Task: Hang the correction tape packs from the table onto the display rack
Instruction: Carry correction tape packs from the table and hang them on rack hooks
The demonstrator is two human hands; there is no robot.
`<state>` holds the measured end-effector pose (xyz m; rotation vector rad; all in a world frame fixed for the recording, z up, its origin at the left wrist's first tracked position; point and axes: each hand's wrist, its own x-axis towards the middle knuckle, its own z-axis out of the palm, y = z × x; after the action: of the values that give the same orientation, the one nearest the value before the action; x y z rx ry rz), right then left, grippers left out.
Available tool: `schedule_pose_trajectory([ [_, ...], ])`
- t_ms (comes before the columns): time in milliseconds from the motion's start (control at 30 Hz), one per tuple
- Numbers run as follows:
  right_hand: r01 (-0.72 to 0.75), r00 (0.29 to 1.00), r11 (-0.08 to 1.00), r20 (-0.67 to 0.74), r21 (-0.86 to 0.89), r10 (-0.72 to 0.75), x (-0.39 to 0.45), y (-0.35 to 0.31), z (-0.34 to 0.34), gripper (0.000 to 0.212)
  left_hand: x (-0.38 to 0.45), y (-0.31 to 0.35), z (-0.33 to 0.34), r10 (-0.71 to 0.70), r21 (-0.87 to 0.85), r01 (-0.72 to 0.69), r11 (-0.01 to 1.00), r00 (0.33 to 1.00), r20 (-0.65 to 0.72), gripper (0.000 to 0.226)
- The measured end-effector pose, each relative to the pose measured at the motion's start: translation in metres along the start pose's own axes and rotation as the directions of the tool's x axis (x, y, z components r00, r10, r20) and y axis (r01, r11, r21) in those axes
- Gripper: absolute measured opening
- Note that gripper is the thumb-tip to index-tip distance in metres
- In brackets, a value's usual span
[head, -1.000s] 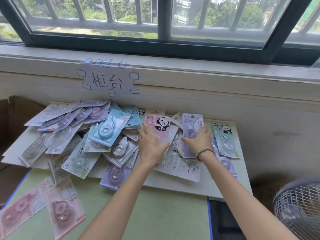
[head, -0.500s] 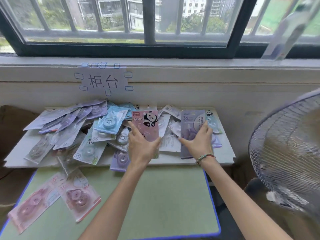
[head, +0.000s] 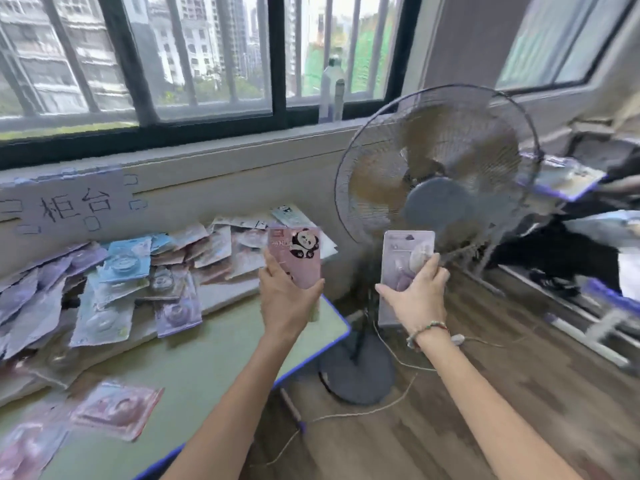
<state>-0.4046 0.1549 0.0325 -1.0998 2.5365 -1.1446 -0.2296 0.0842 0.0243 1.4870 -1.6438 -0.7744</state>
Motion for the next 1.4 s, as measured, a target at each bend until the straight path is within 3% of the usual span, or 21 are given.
schedule_pose_trajectory([
  [267,-0.208,0.929,0.978,-0.312,-0.005,0.197,-0.041,0.107,-0.138,0.119,-0.094,0.093,0.085,0.247,-0.123,-0.222,0.967,0.937,0.246,0.119],
  [533,-0.411,0.771,0.911,-0.527,0.017,0.358,-0.100,0.244,-0.289,0.117,-0.243,0.194,0.196,0.412,-0.240,-0.335,0.911,0.775,0.479,0.117],
  [833,-0.587,0.610,0.809,-0.639,0.033,0.469,-0.174,0.390,-0.442,0.115,-0.432,0.288,0.302,0.475,-0.366,-0.303,0.880,0.599,0.645,0.115],
  [1100,-0.664,0.467,0.739,-0.708,0.115,0.530,-0.203,0.482,-0.531,0.113,-0.535,0.351,0.379,0.537,-0.429,-0.325,0.843,0.446,0.716,0.116],
  [1300,-0.703,0.417,0.698,-0.718,0.134,0.558,-0.190,0.548,-0.584,0.113,-0.590,0.394,0.451,0.548,-0.436,-0.347,0.830,0.372,0.749,0.117],
  [1400,-0.690,0.427,0.712,-0.722,0.129,0.544,-0.168,0.583,-0.612,0.114,-0.608,0.417,0.493,0.548,-0.435,-0.350,0.830,0.362,0.754,0.118],
])
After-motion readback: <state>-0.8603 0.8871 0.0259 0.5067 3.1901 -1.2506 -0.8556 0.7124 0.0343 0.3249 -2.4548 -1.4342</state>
